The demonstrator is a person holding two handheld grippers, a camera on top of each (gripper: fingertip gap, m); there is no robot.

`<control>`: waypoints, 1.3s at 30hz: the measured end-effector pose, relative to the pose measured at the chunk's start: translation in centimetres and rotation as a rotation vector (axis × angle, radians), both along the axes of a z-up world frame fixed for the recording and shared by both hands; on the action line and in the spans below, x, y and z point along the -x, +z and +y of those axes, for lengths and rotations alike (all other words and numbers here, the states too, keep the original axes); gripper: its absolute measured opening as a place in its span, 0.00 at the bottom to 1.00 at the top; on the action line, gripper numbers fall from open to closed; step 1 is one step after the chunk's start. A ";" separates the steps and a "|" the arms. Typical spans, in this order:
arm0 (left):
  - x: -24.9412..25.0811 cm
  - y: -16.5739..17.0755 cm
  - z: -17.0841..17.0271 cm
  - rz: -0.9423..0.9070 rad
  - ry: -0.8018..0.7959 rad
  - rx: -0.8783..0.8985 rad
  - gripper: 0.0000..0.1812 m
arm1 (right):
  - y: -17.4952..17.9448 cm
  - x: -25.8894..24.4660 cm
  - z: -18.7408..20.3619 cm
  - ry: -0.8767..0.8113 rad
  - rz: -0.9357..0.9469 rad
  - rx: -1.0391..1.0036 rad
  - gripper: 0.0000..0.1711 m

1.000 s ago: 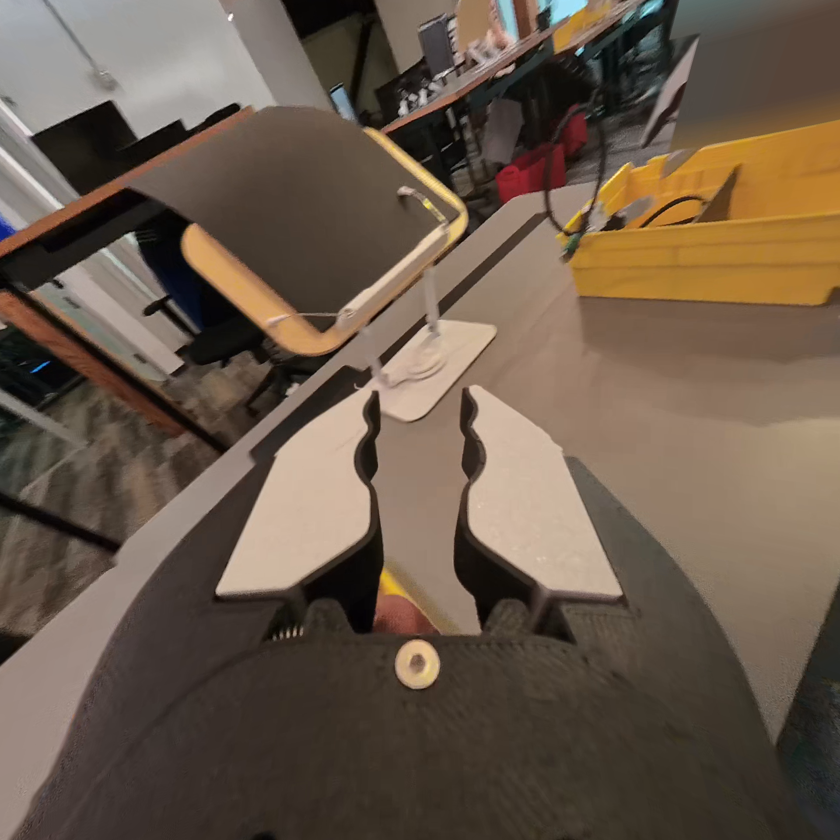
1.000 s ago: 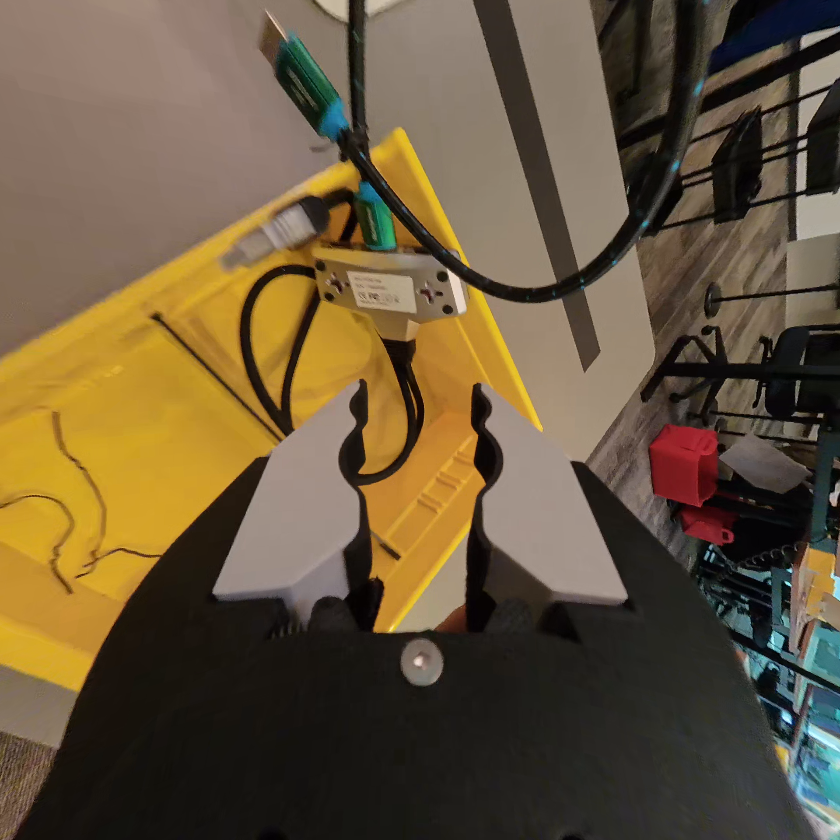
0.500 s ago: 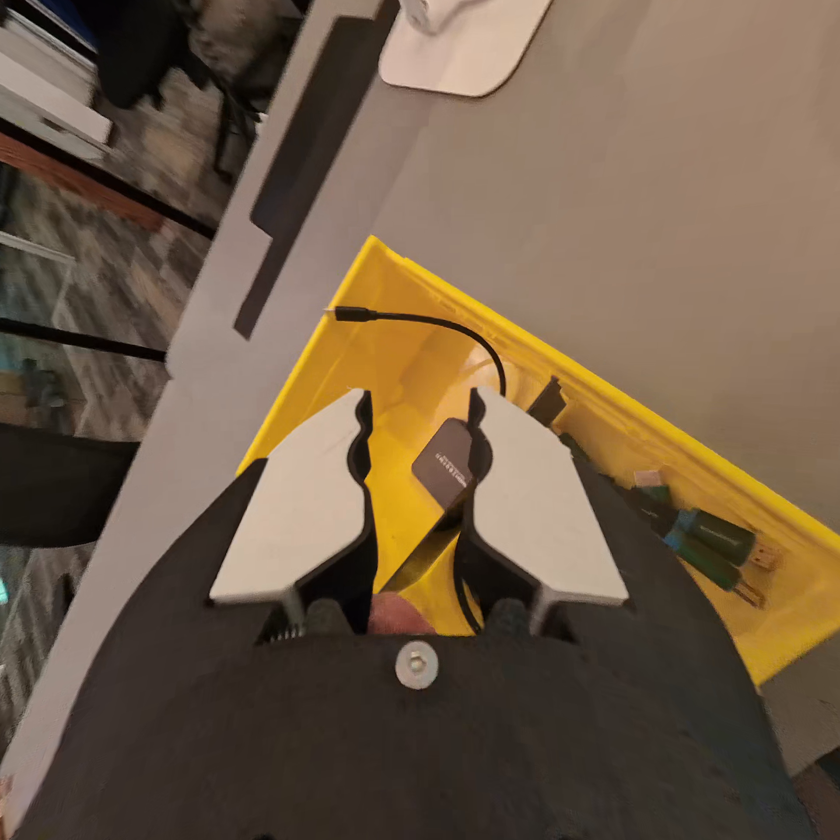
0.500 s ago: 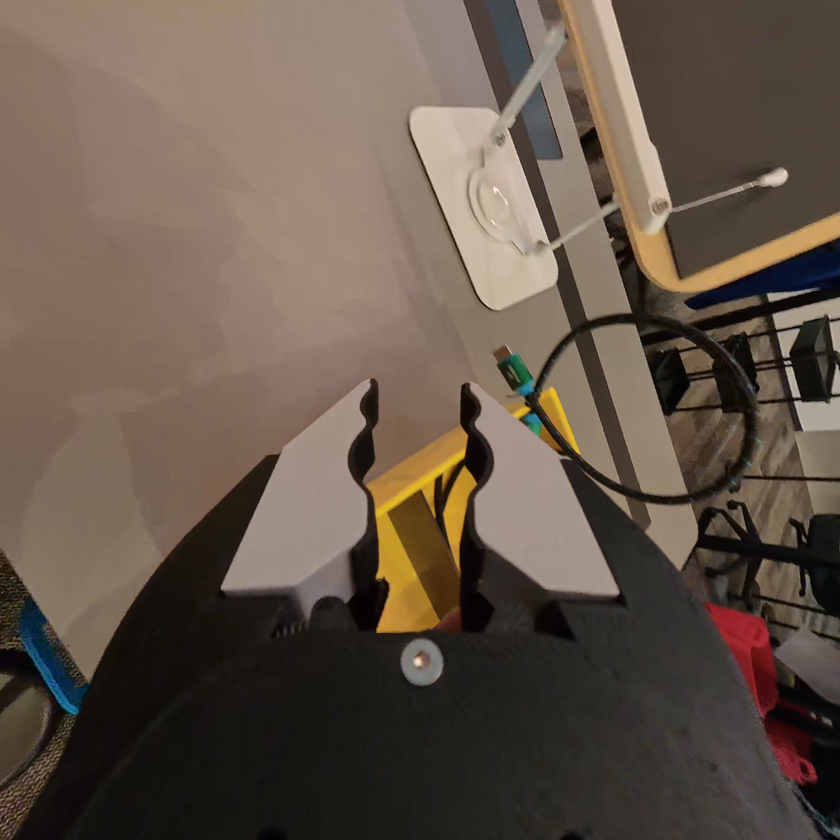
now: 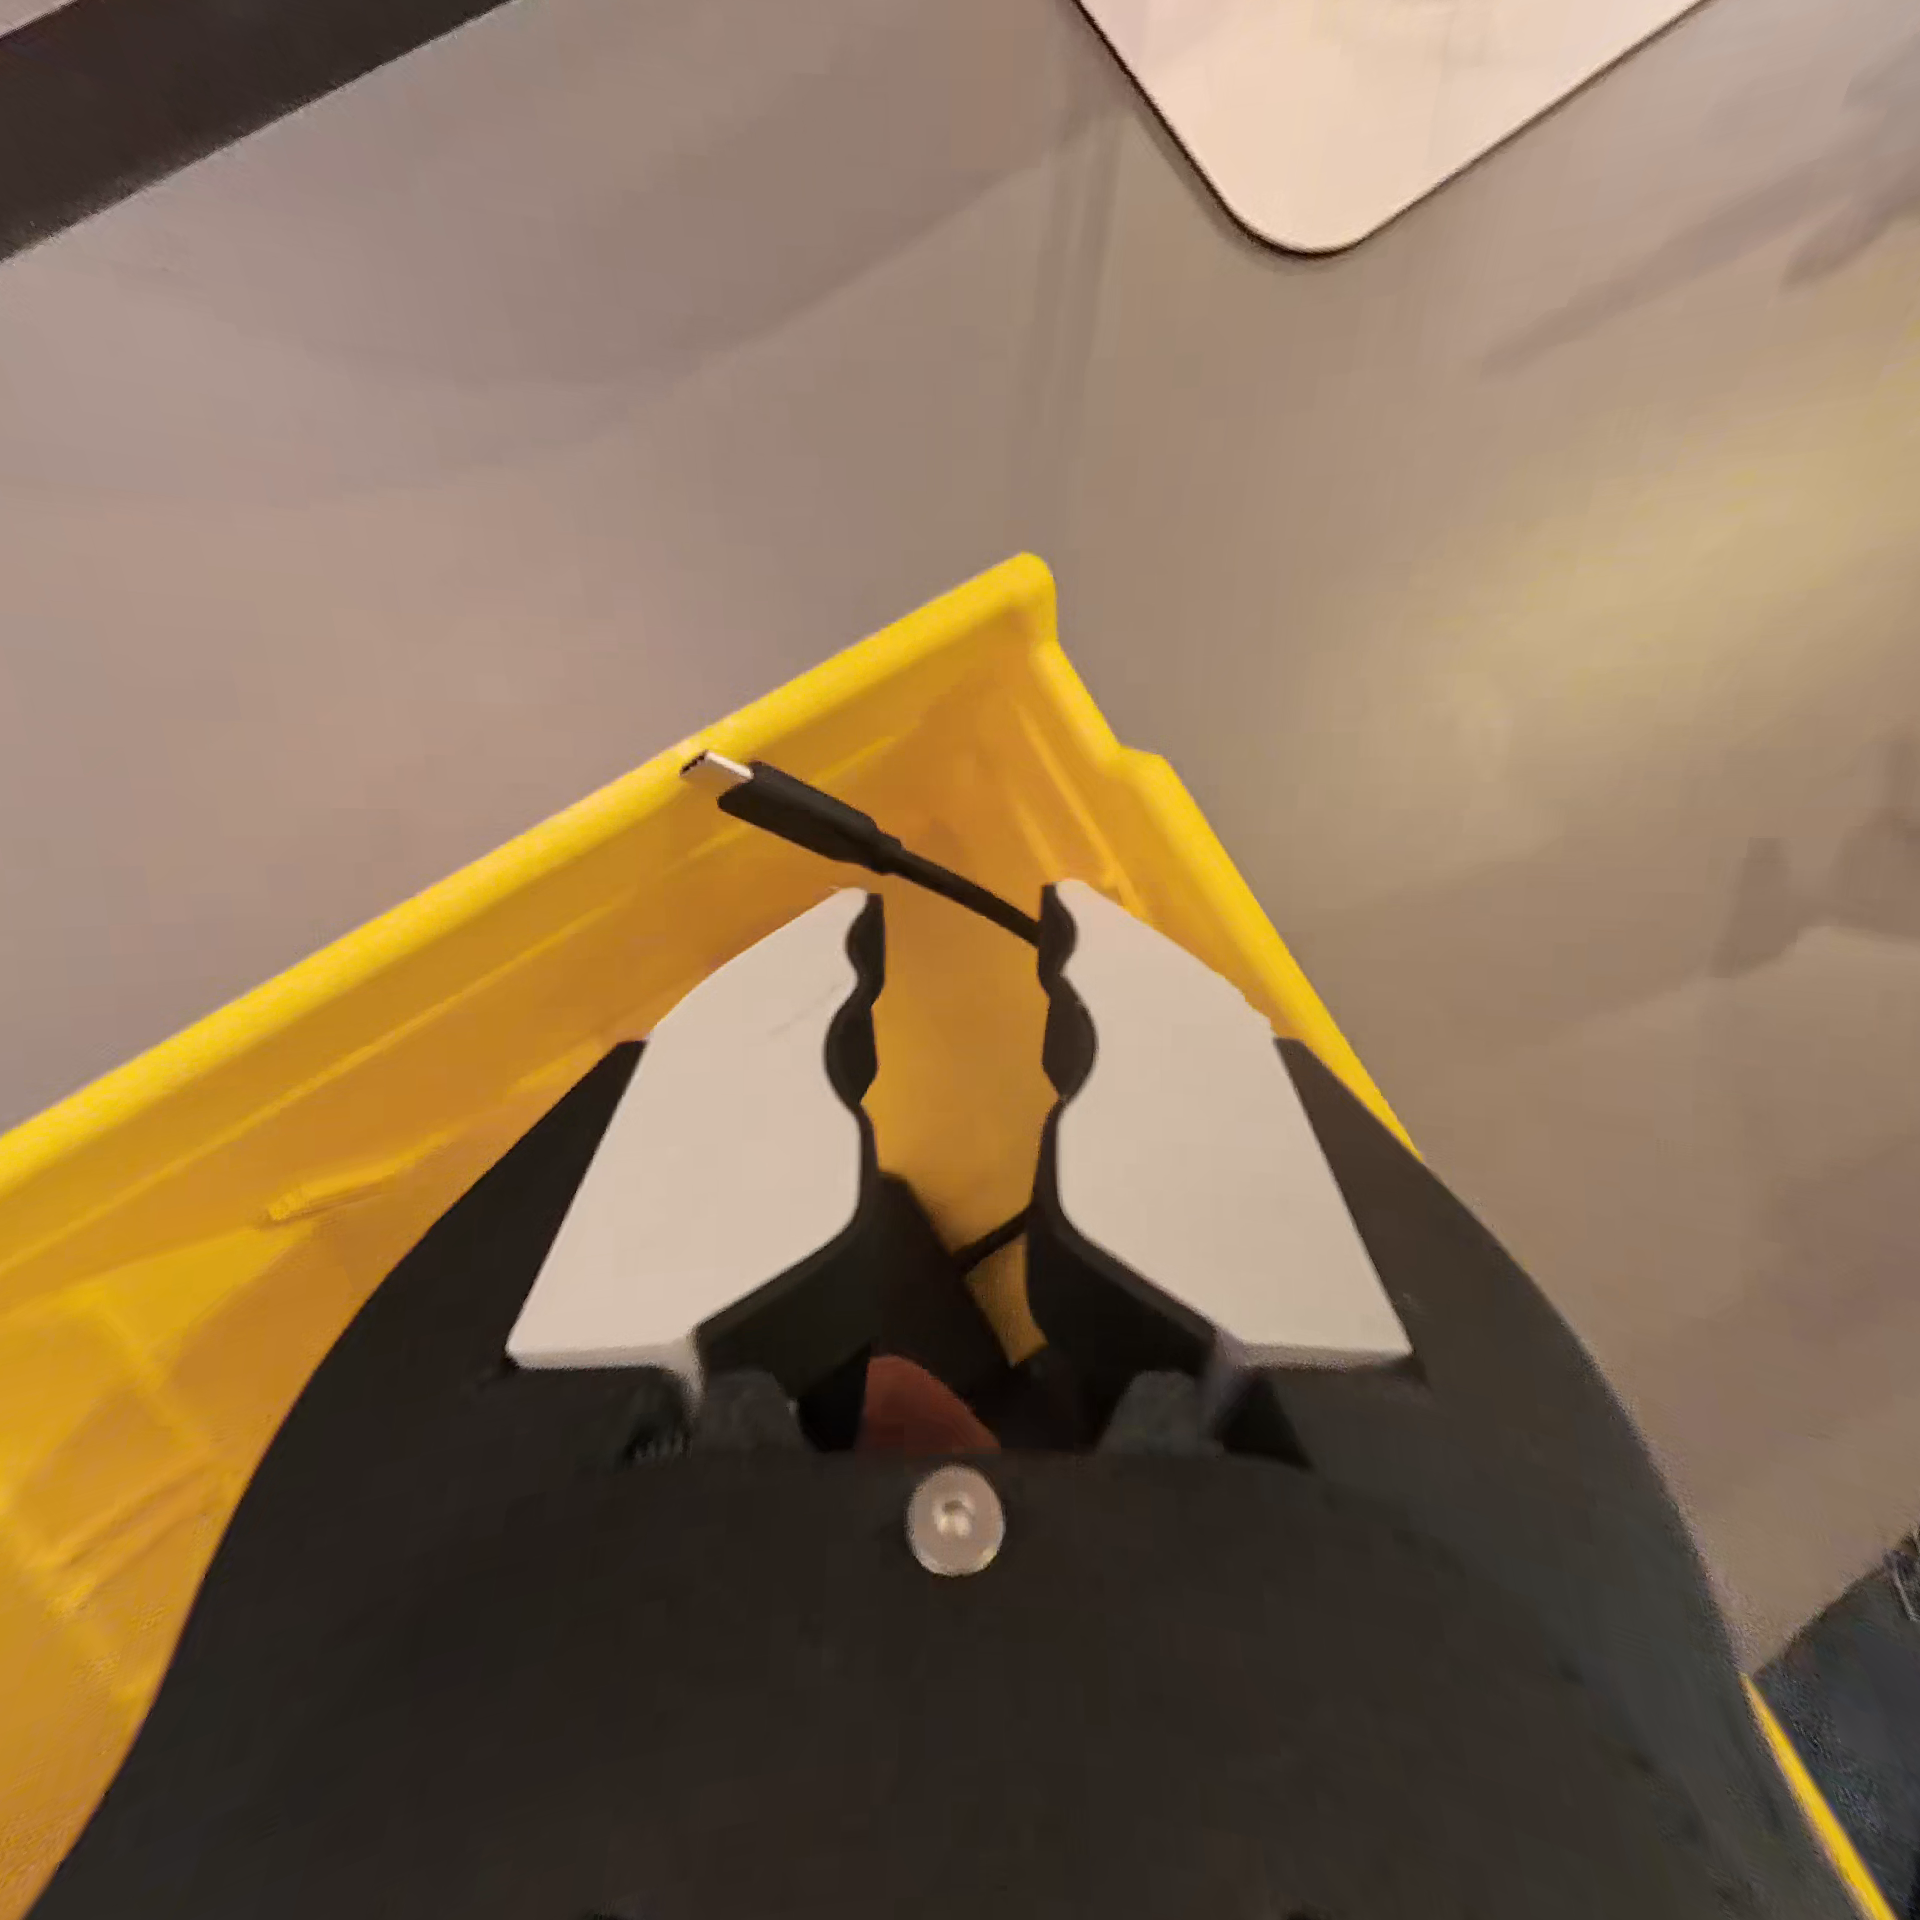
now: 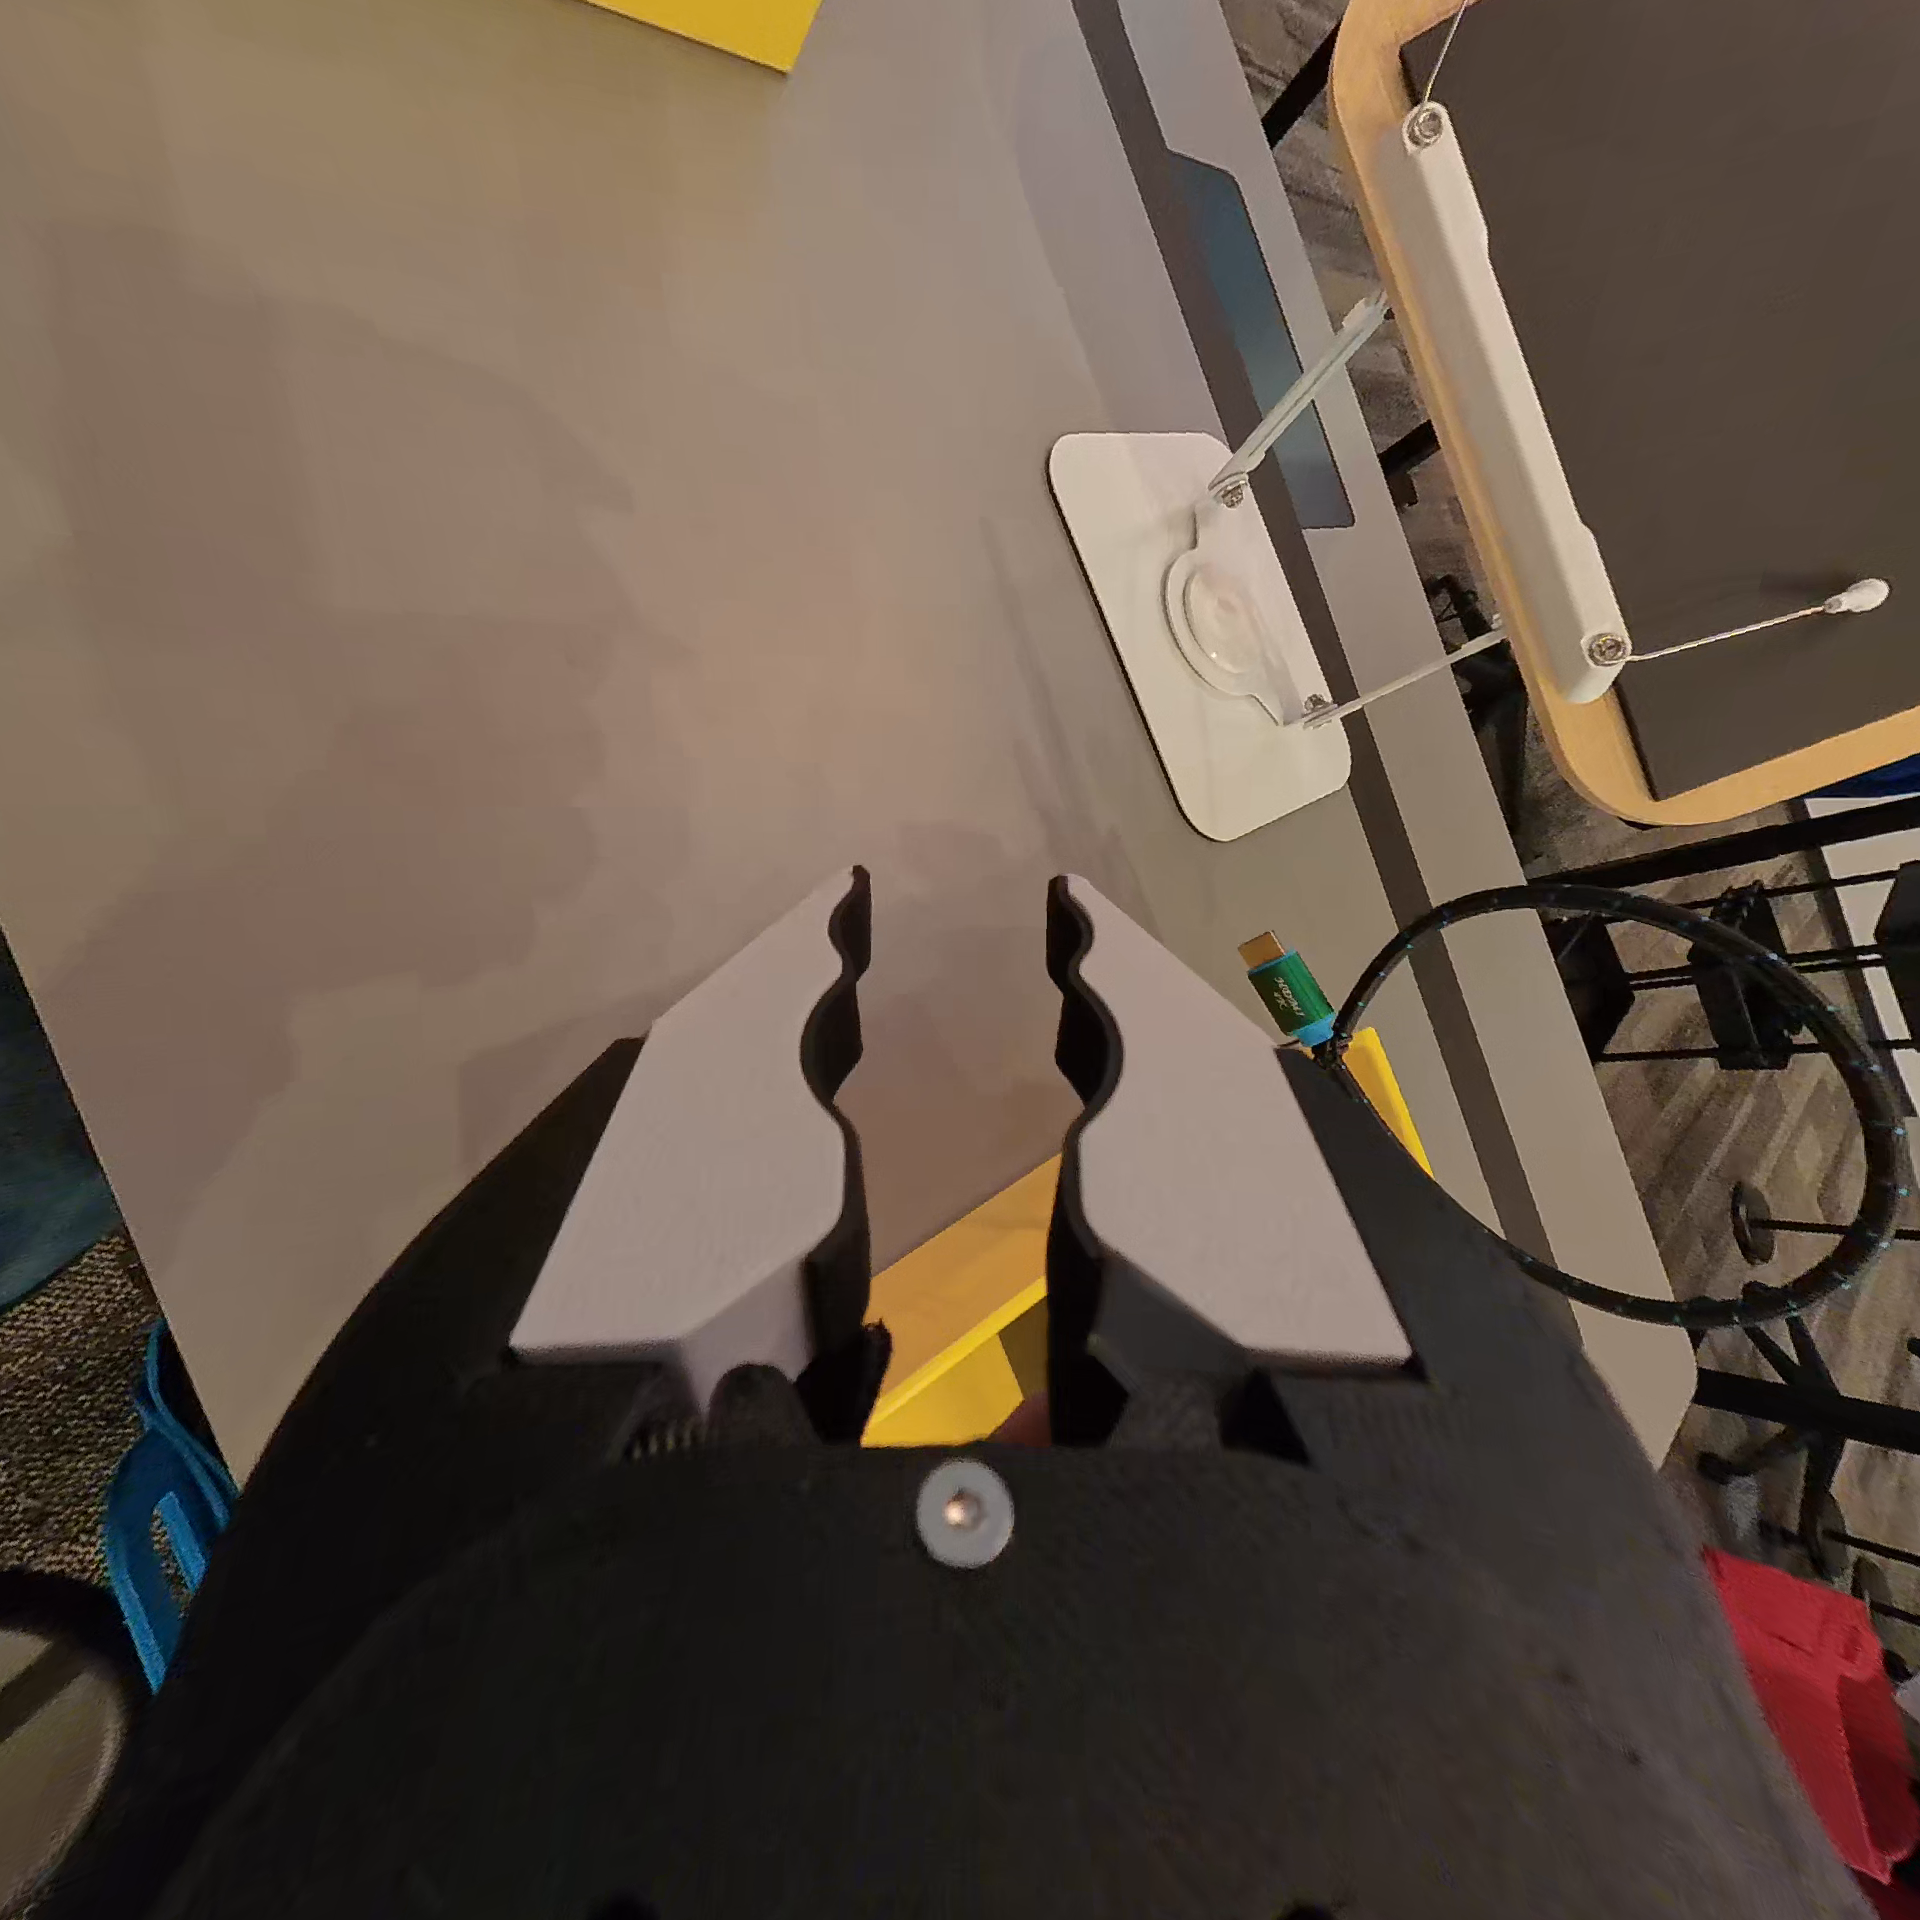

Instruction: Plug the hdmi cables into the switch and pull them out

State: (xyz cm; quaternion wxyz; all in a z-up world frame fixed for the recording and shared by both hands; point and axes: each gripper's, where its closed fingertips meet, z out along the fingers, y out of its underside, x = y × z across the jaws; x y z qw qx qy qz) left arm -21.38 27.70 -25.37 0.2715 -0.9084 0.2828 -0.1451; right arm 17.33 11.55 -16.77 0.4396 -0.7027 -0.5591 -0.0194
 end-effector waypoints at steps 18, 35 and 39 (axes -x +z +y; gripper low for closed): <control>-2.4 15.4 -2.1 0.022 -0.080 -0.436 0.02 | 1.0 3.6 -1.3 0.091 0.055 -0.026 0.17; -21.2 17.1 -10.1 0.016 -0.546 -0.495 0.02 | -0.2 5.1 -2.2 0.106 0.081 0.001 0.17; -23.8 12.0 -10.9 0.009 -0.617 -0.390 0.02 | -1.4 5.0 -2.3 0.097 0.073 0.027 0.17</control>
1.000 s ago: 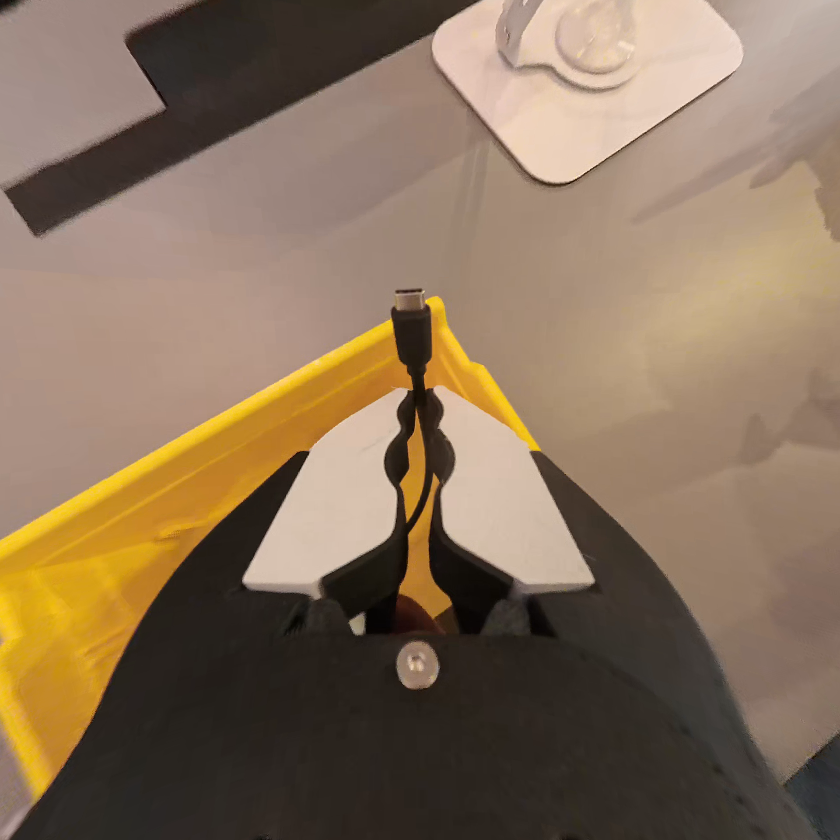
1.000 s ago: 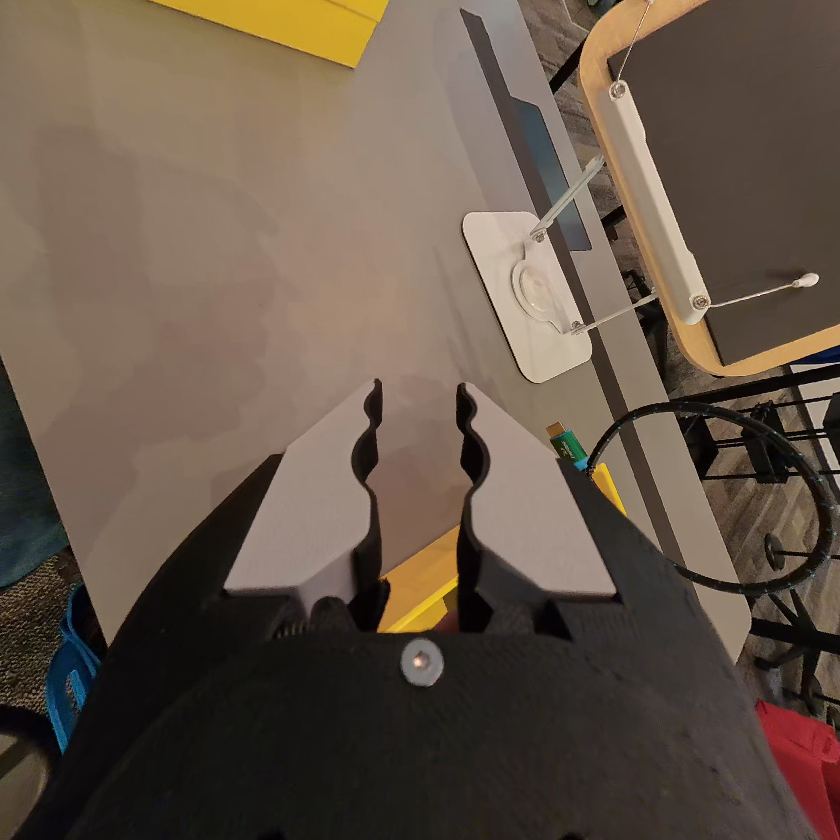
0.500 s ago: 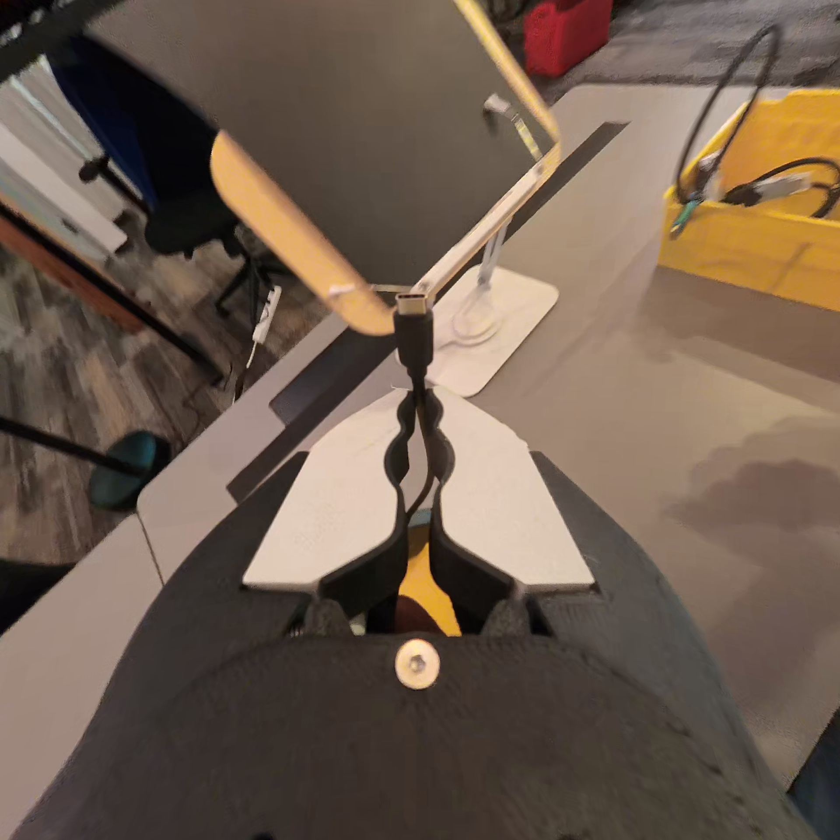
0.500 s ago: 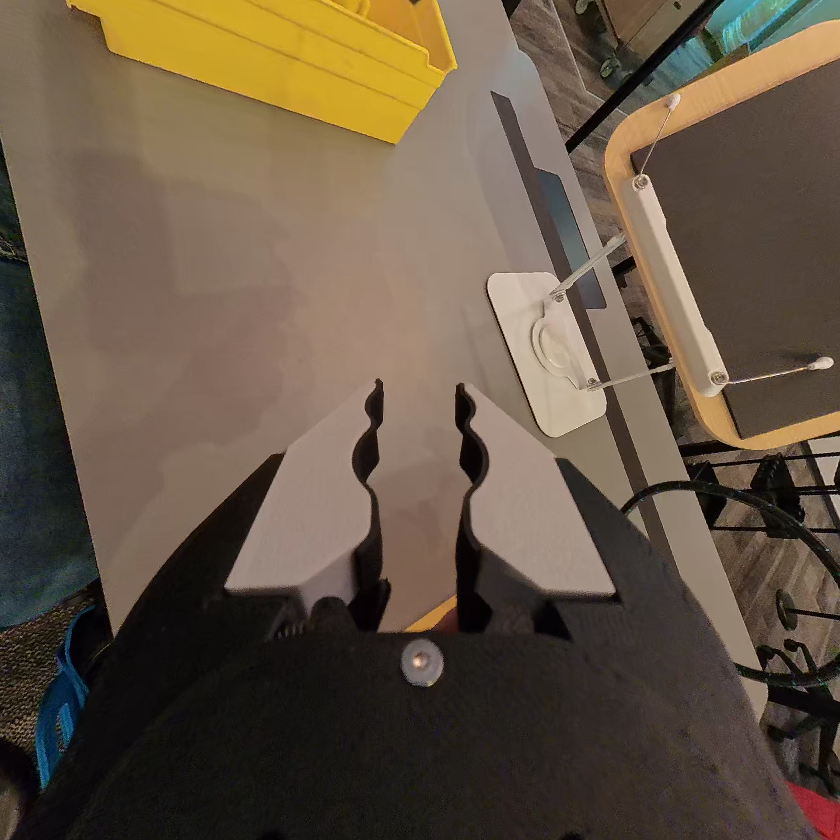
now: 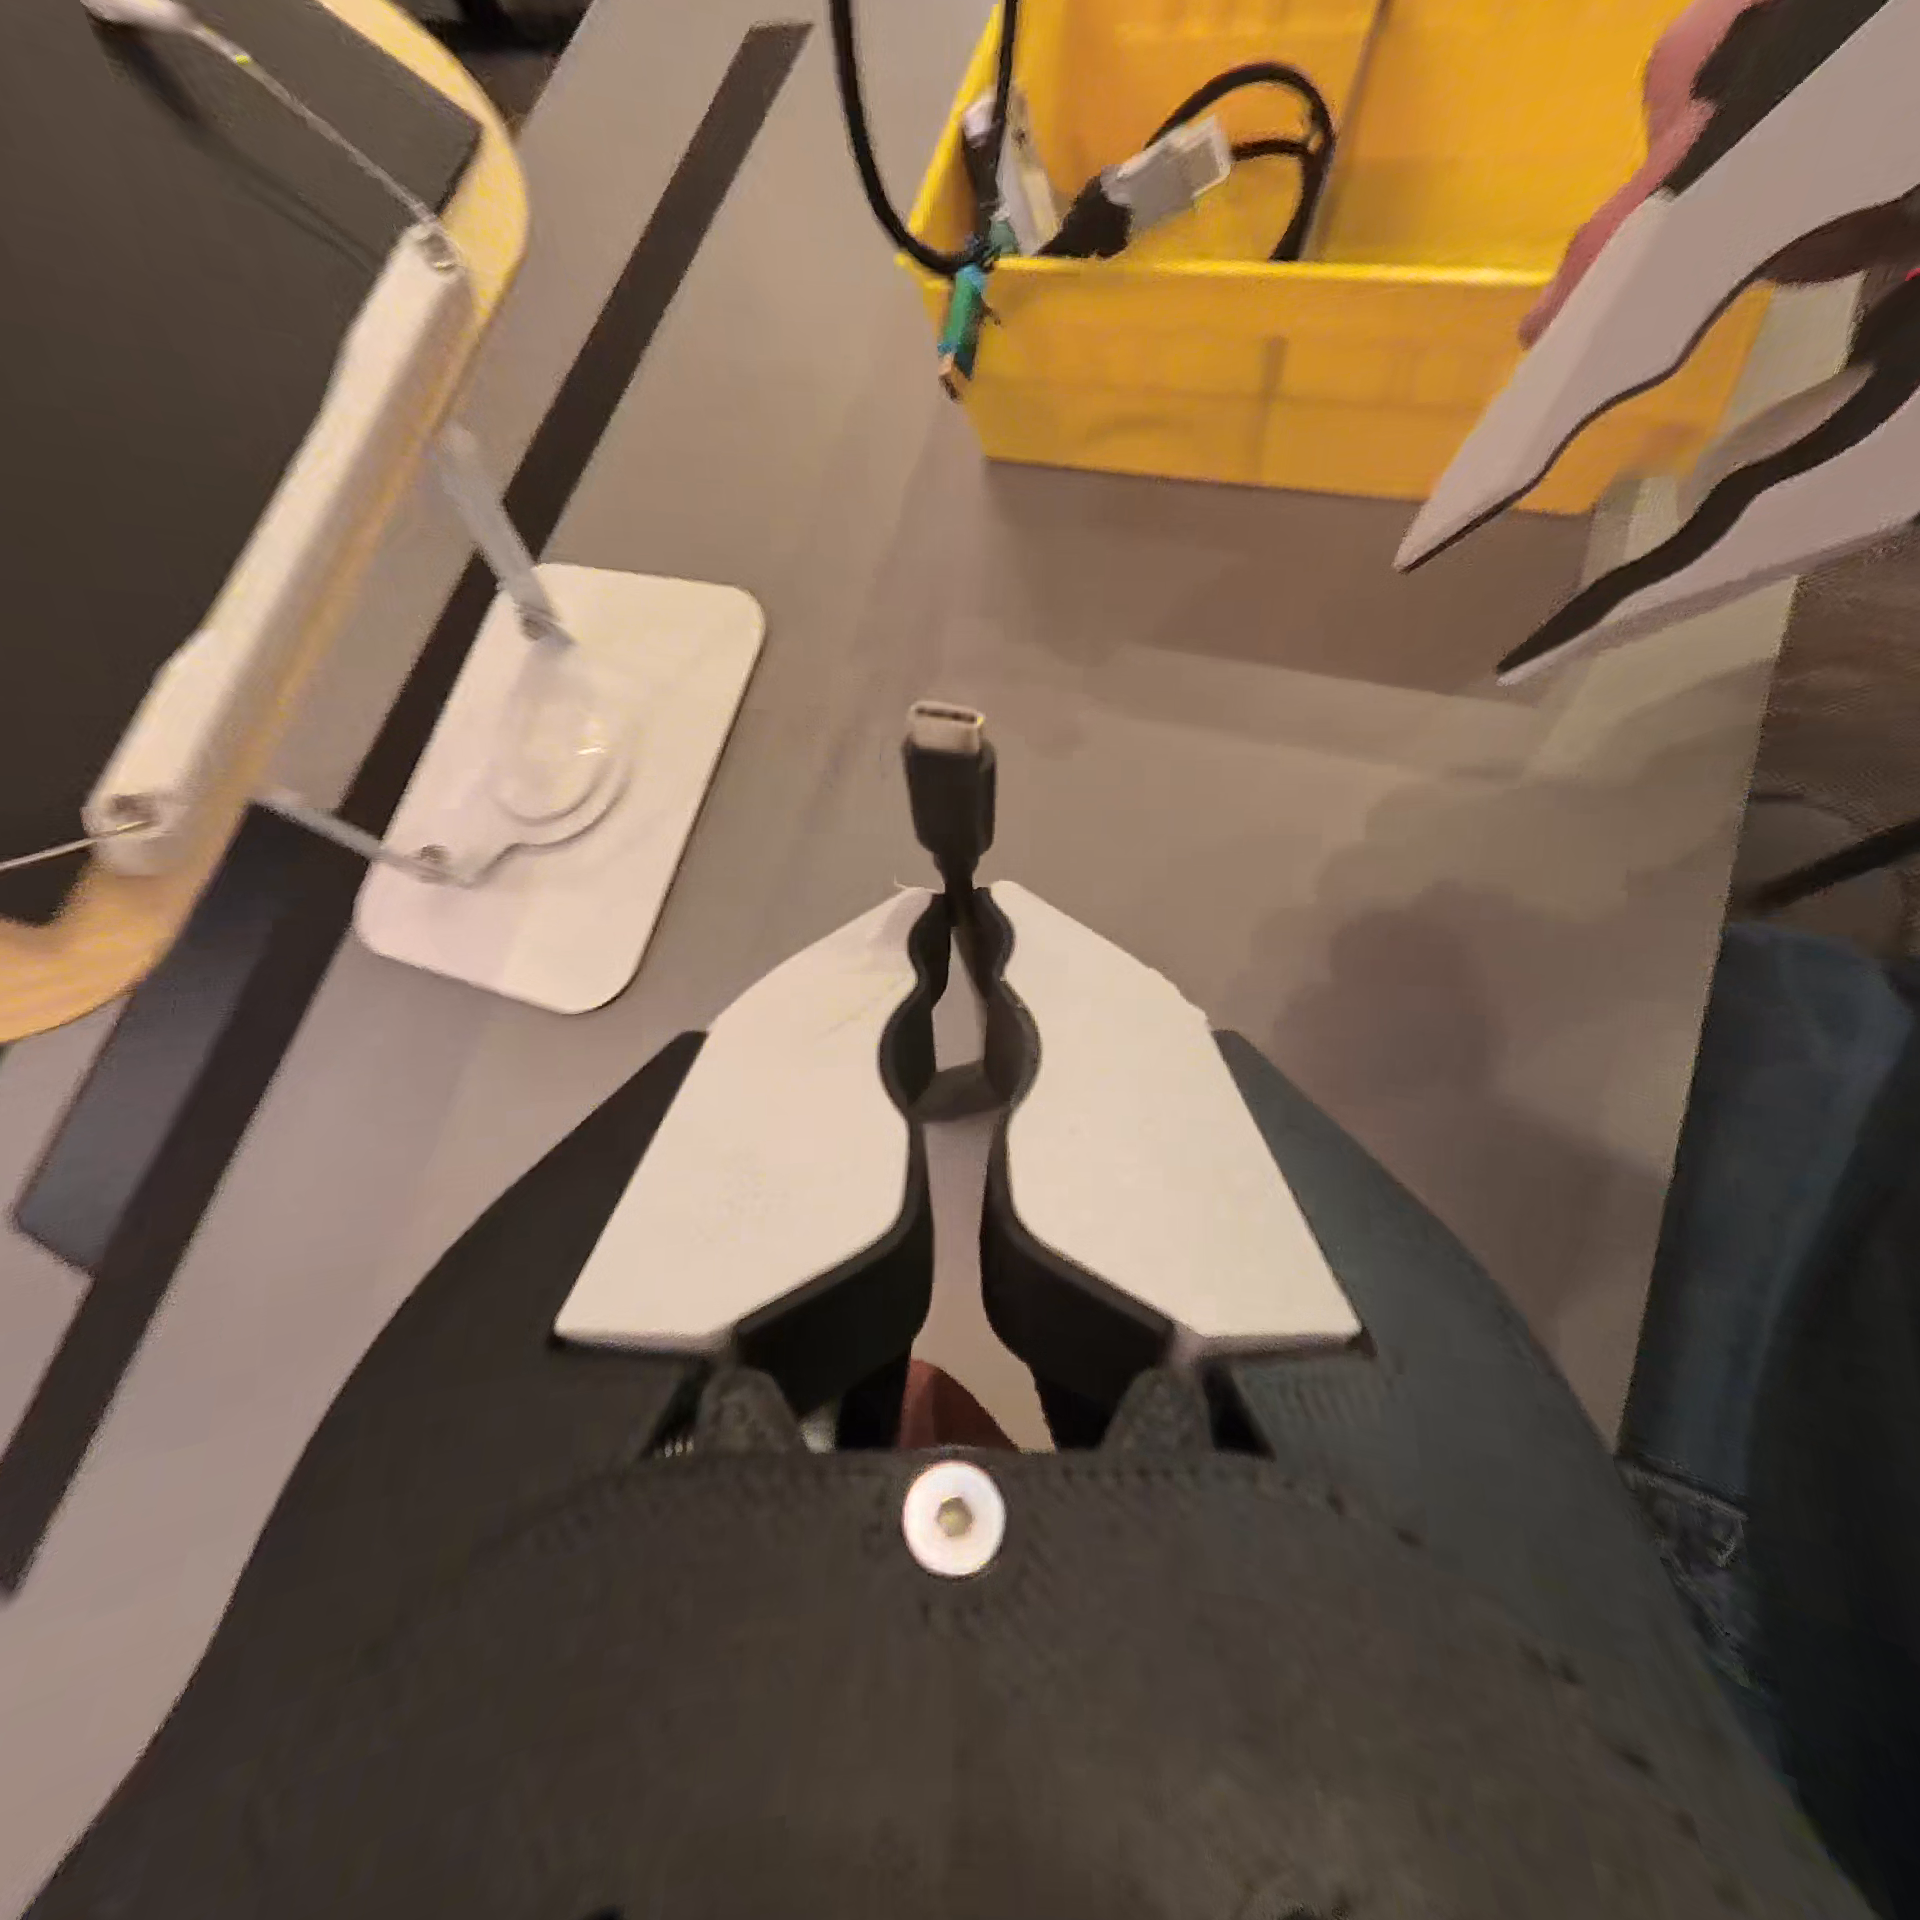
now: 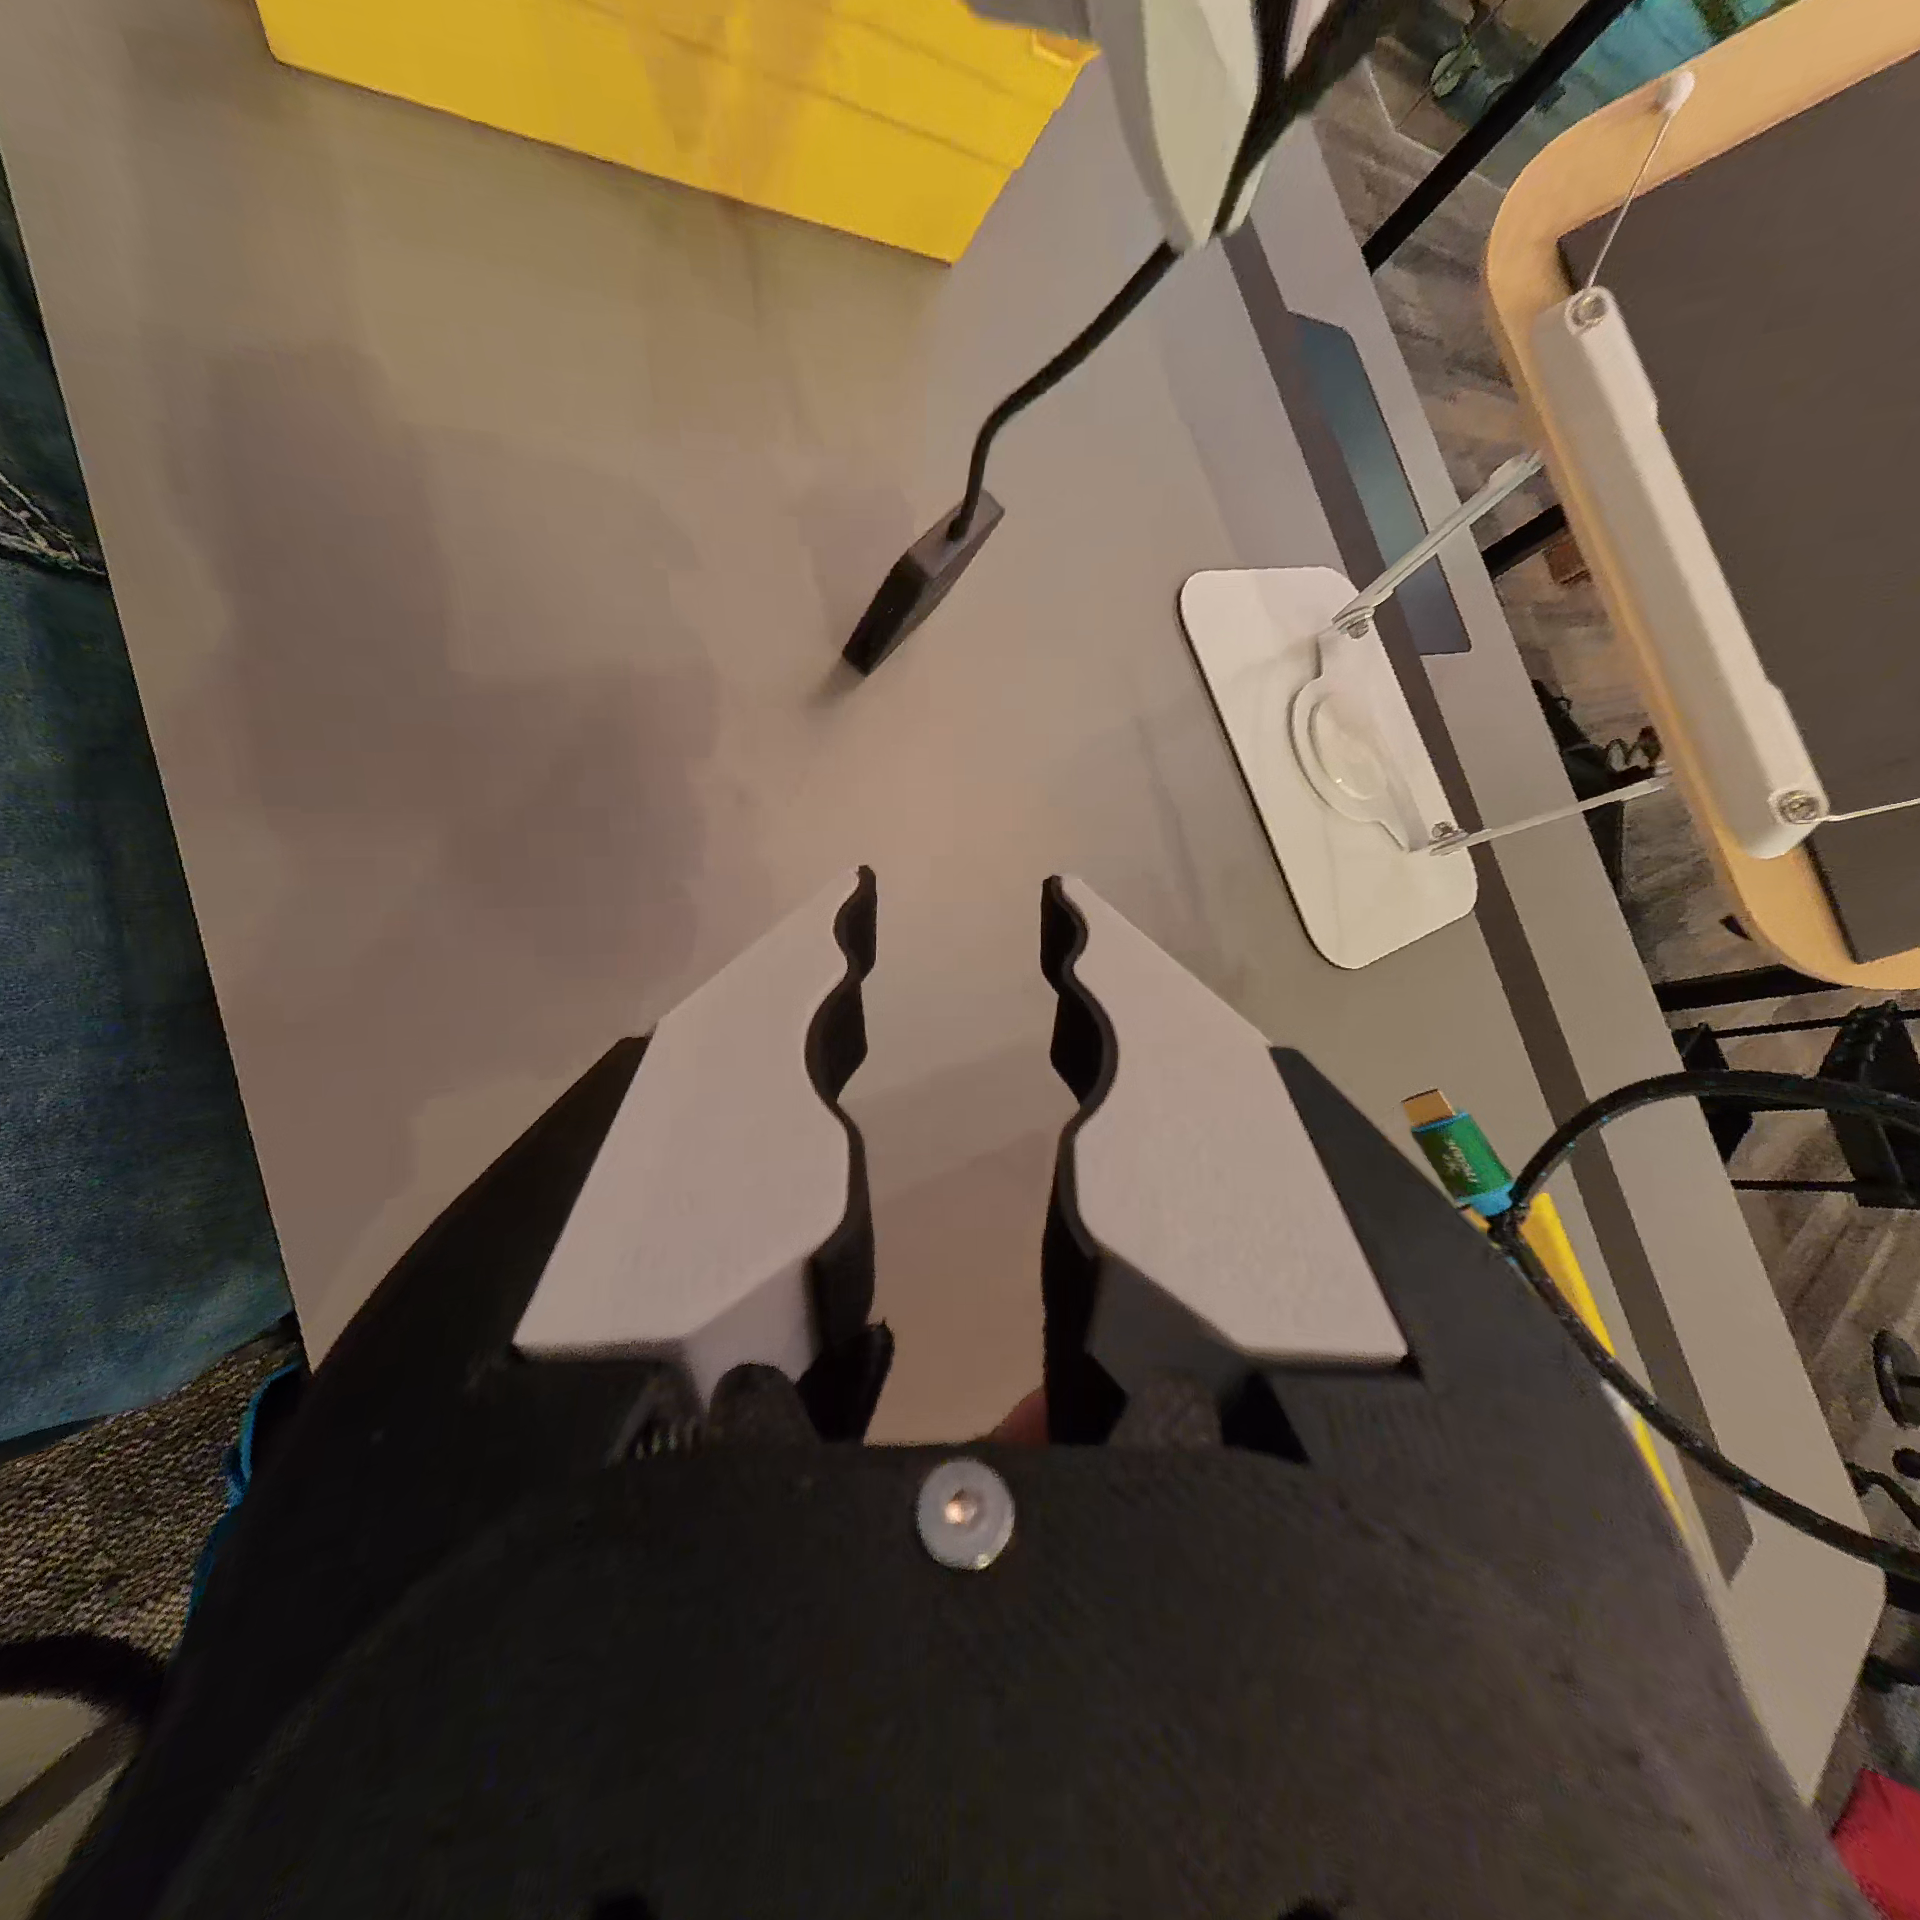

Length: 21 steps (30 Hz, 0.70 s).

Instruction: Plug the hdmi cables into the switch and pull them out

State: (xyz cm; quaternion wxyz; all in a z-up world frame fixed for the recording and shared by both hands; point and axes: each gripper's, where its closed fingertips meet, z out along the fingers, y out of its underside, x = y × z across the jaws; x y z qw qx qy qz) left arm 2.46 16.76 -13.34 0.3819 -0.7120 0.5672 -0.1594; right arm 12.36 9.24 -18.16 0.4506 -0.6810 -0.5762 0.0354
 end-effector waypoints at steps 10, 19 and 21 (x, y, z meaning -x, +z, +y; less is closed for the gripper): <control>-5.2 -4.0 -1.7 0.049 -0.116 0.053 0.02 | -3.4 0.4 -0.1 -0.012 -0.070 0.064 0.17; -6.4 -10.8 -3.5 0.149 -0.139 0.146 0.02 | -5.8 1.4 -1.4 0.036 -0.097 0.114 0.17; -6.5 -12.4 -4.5 0.172 -0.152 0.181 0.02 | -6.2 1.6 -1.7 0.045 -0.096 0.122 0.17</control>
